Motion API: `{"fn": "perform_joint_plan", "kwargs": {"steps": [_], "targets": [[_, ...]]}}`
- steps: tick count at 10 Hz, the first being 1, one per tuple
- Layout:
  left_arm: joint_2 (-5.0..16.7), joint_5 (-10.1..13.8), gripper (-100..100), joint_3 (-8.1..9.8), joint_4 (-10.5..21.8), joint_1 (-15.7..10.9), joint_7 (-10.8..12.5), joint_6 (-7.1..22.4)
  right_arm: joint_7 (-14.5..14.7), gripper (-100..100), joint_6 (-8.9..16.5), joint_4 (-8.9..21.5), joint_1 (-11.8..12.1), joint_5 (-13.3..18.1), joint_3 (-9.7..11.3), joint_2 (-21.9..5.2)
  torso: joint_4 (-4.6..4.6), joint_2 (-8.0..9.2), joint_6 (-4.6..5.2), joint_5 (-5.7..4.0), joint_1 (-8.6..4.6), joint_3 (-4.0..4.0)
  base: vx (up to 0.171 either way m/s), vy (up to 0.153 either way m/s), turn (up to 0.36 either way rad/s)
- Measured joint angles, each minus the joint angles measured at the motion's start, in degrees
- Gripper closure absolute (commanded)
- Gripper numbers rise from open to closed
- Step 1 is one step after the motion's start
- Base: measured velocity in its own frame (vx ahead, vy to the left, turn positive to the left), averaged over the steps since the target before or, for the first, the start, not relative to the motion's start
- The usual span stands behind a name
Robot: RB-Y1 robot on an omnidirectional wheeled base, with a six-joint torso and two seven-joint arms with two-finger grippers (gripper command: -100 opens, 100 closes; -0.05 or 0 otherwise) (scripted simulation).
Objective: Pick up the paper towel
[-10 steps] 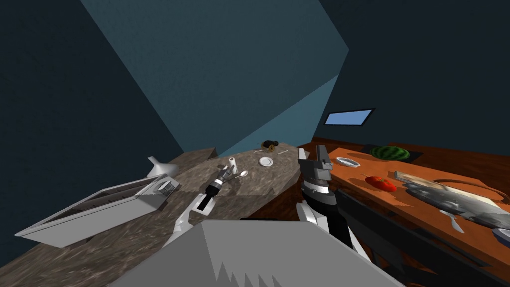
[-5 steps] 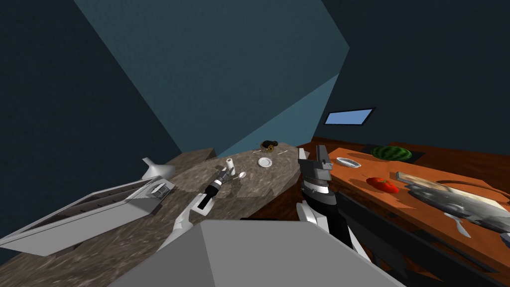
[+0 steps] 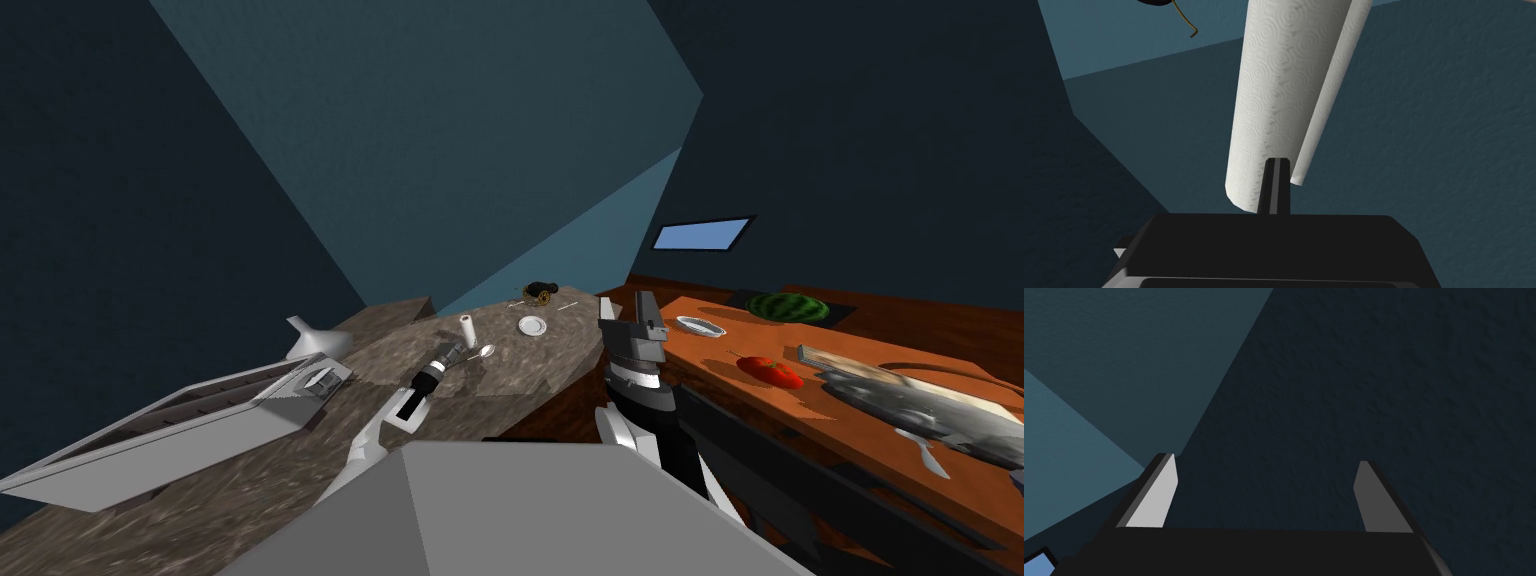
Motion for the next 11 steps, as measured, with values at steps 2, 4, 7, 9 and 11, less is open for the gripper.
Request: {"fn": "perform_joint_plan", "kwargs": {"steps": [2,4,7,9,11], "targets": [[0.0,0.0,0,0.0,0.0,0.0,0.0,0.0,0.0,0,0.0,0.0,0.0,0.0,0.0,0.0,0.0,-0.02,0.0,0.0,0.0,-0.01,0.0,0.0,0.0],[0.4,-0.3,-100,0.27,1.0,-0.9,-0.2,0.7,0.0,0,0.0,0.0,0.0,0.0,0.0,0.0,-0.03,-0.2,0.05,-0.04,-0.22,-0.1,0.053,-0.084,-0.127],[1.1,-0.4,-100,0.76,2.1,-1.6,-0.2,1.5,0.0,0,0.0,0.0,0.0,0.0,0.0,0.0,-0.02,-0.07,0.0,-0.02,-0.08,-0.04,0.008,-0.018,0.004],[1.1,-0.4,100,0.76,2.1,-1.6,-0.2,1.5,0.0,0,0.0,0.0,0.0,0.0,0.0,0.0,-0.01,-0.03,0.0,0.0,-0.01,-0.02,0.0,0.0,0.0],[1.1,-0.4,100,0.76,2.1,-1.6,-0.2,1.5,0.0,0,0.0,0.0,0.0,0.0,0.0,0.0,0.0,-0.02,0.0,0.0,0.0,-0.01,0.0,0.0,0.0]]}}
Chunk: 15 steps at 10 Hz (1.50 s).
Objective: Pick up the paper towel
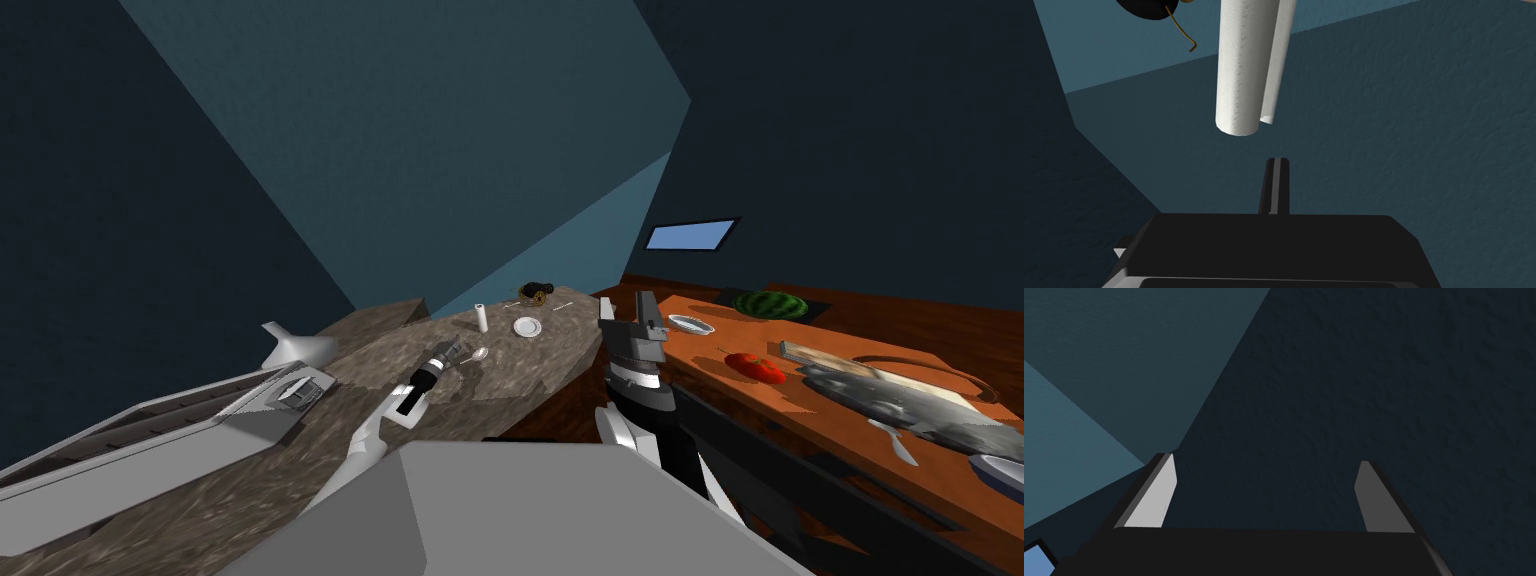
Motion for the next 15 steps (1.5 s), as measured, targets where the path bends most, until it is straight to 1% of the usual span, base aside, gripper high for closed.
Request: {"fn": "perform_joint_plan", "kwargs": {"steps": [1,3,4,5,7,9,11,13,14,15], "targets": [[0.0,0.0,100,0.0,0.0,0.0,0.0,0.0,0.0,0,0.0,0.0,0.0,0.0,0.0,0.0,0.0,0.0,0.0,0.0,0.0,0.0,0.0,0.0,0.0],[0.0,0.0,-100,0.0,0.0,0.0,0.0,0.0,0.0,0,0.0,0.0,0.0,0.0,0.0,0.0,0.0,0.0,0.0,0.0,0.0,0.0,0.007,-0.029,-0.063],[0.3,-0.1,-100,0.4,1.1,-1.0,0.0,0.5,0.0,0,0.0,0.0,0.0,0.0,0.0,0.0,-0.01,-0.06,0.04,-0.03,-0.18,-0.03,0.037,-0.105,-0.133],[0.1,-0.4,-100,0.97,1.7,-1.4,-0.5,1.1,0.0,0,0.0,0.0,0.0,0.0,0.0,0.0,-0.03,-0.12,0.02,-0.07,-0.36,-0.07,0.048,-0.105,-0.069],[0.7,-0.5,-100,1.96,3.6,-2.7,-0.6,1.9,0.0,0,0.0,0.0,0.0,0.0,0.0,0.0,-0.03,-0.15,0.01,-0.08,-0.31,-0.09,0.031,-0.069,-0.059],[0.5,-0.8,-100,3.07,5.9,-4.1,-1.3,2.3,0.0,0,0.0,0.0,0.0,0.0,0.0,0.0,-0.03,-0.11,0.02,-0.06,-0.26,-0.07,0.029,-0.068,-0.088],[1.0,-1.1,-100,4.08,8.3,-6.2,-1.6,3.8,0.0,0,0.0,0.0,0.0,0.0,0.0,0.0,-0.03,-0.16,0.02,-0.08,-0.35,-0.09,0.047,-0.103,-0.119],[0.9,-1.5,-100,5.27,10.6,-7.9,-2.3,4.9,0.0,0,0.0,0.0,0.0,0.0,0.0,0.0,-0.04,-0.17,0.01,-0.09,-0.38,-0.1,0.047,-0.095,-0.122],[1.3,-1.5,-100,5.87,12.0,-8.7,-2.4,5.1,0.0,0,0.0,0.0,0.0,0.0,0.0,0.0,-0.04,-0.17,0.02,-0.09,-0.37,-0.1,0.055,-0.1,-0.1],[1.1,-1.8,-100,6.67,13.0,-9.3,-2.8,5.6,0.0,0,0.0,0.0,0.0,0.0,0.0,0.0,-0.04,-0.18,0.0,-0.09,-0.39,-0.11,0.053,-0.086,-0.037]]}}
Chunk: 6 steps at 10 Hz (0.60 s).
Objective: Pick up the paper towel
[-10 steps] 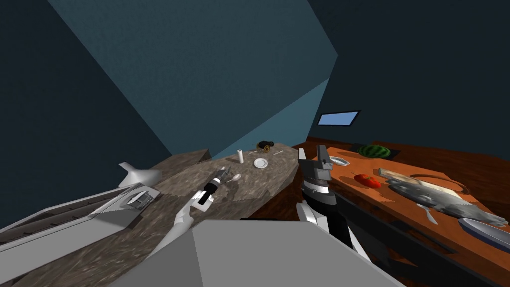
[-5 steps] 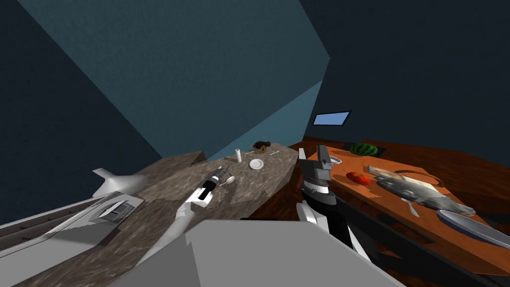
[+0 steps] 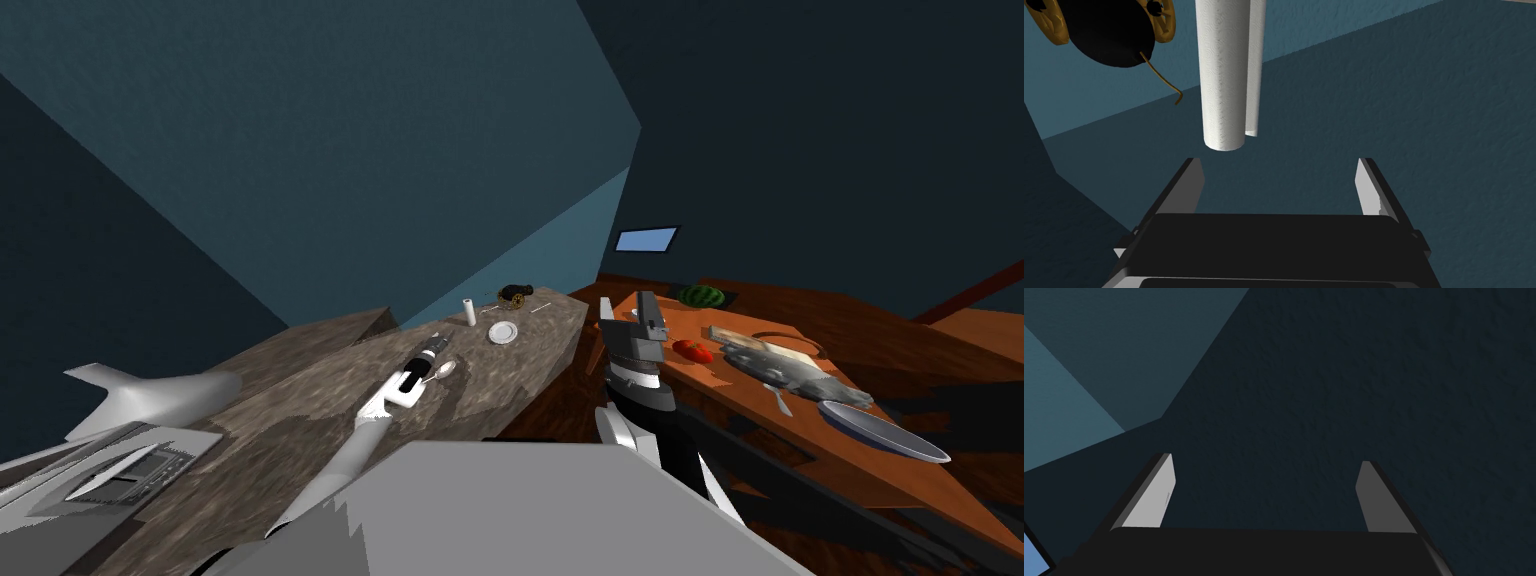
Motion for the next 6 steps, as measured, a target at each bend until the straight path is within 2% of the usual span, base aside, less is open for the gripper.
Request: {"fn": "perform_joint_plan", "kwargs": {"steps": [1,2,3,4,5,6], "targets": [[0.6,0.0,-100,0.38,0.7,-0.5,0.0,0.7,0.0,0,0.0,0.0,0.0,0.0,0.0,0.0,0.0,0.01,-0.01,0.0,0.05,0.01,0.018,-0.033,0.009],[0.6,0.0,0,0.41,0.7,-0.6,0.1,0.9,0.0,0,0.0,0.0,0.0,0.0,0.0,0.0,0.02,0.12,-0.02,0.04,0.22,0.06,0.004,-0.007,-0.001],[0.6,0.0,-100,0.4,0.7,-0.6,0.1,0.9,0.0,0,0.0,0.0,0.0,0.0,0.0,0.0,0.04,0.19,-0.03,0.07,0.33,0.1,-0.013,0.016,-0.107],[0.7,0.1,-100,0.95,2.1,-1.7,0.0,0.8,0.0,0,0.0,0.0,0.0,0.0,0.0,0.0,0.05,0.25,0.0,0.09,0.43,0.14,-0.011,0.015,-0.03],[0.7,0.1,100,1.03,2.3,-1.9,-0.1,0.8,0.0,0,0.0,0.0,0.0,0.0,0.0,0.0,0.06,0.27,-0.04,0.1,0.44,0.15,0.0,0.0,0.0],[0.7,0.1,100,1.02,2.3,-1.9,-0.1,0.8,0.0,0,0.0,0.0,0.0,0.0,0.0,0.0,0.05,0.25,-0.03,0.09,0.41,0.14,0.0,0.0,0.0]]}}
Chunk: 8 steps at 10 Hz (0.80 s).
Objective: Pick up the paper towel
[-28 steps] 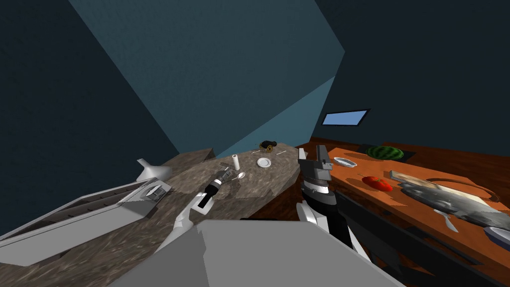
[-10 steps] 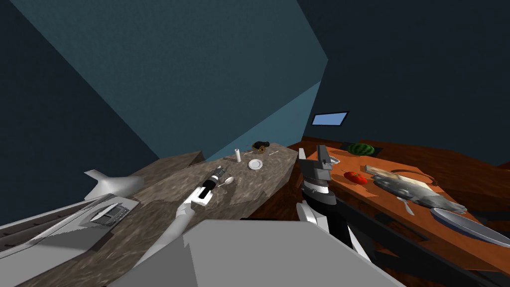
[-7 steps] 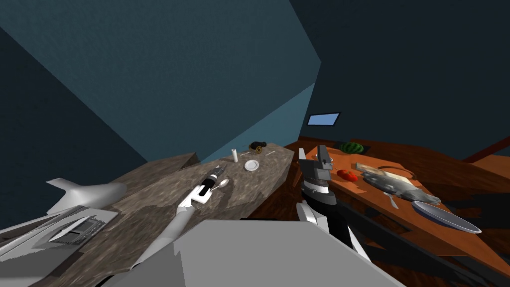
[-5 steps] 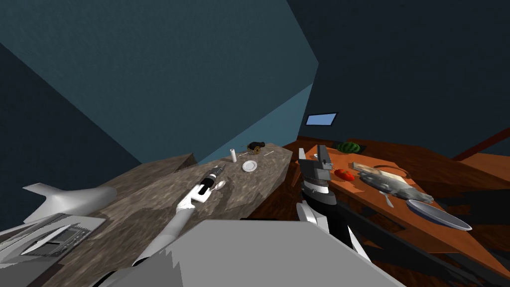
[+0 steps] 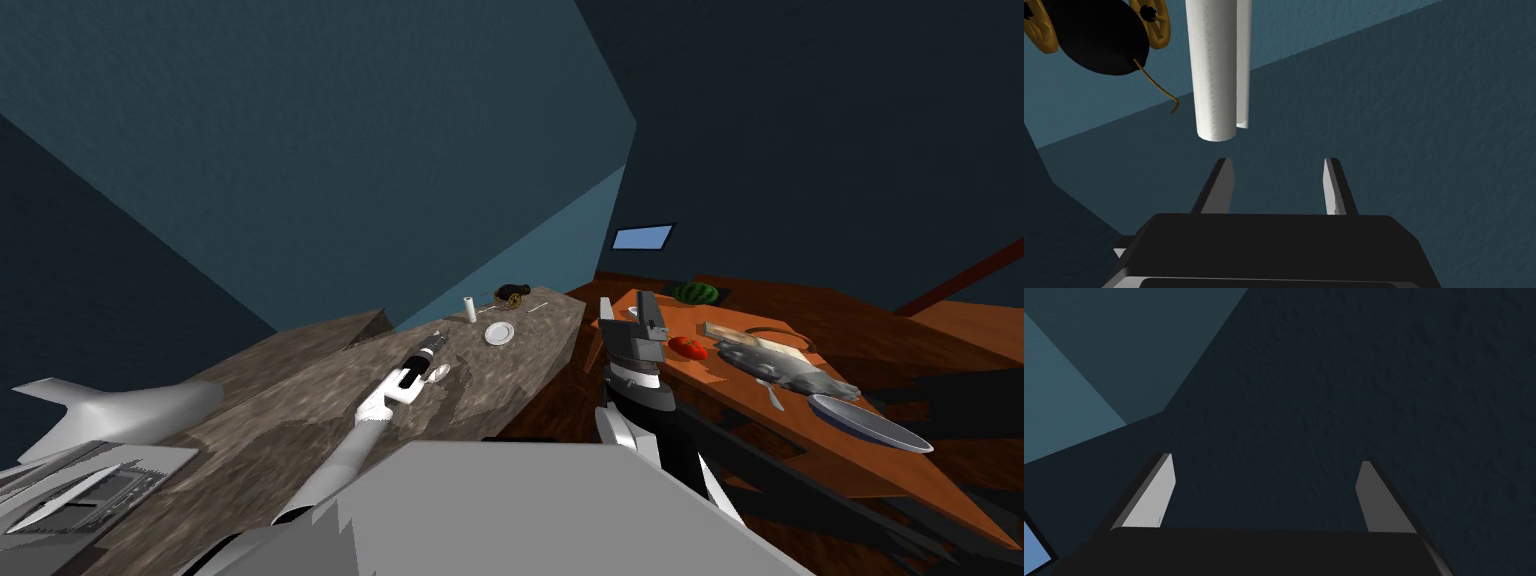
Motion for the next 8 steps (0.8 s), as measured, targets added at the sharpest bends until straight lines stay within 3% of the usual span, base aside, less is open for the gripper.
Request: {"fn": "perform_joint_plan", "kwargs": {"steps": [3,5,8], "targets": [[0.0,0.0,100,0.0,0.0,0.0,0.0,0.0,0.0,0,0.0,0.0,0.0,0.0,0.0,0.0,0.0,-0.01,0.0,0.0,-0.01,-0.01,0.0,0.0,0.0],[0.0,0.0,-100,0.0,0.0,0.0,0.0,0.0,0.0,0,0.0,0.0,0.0,0.0,0.0,0.0,0.0,-0.01,0.0,0.0,-0.02,-0.01,0.0,-0.008,-0.102],[0.7,-0.2,-100,3.25,3.9,-1.8,-1.0,-0.7,0.0,0,0.0,0.0,0.0,0.0,0.0,0.0,-0.02,-0.09,0.03,-0.04,-0.16,-0.05,0.02,-0.037,-0.218]]}}
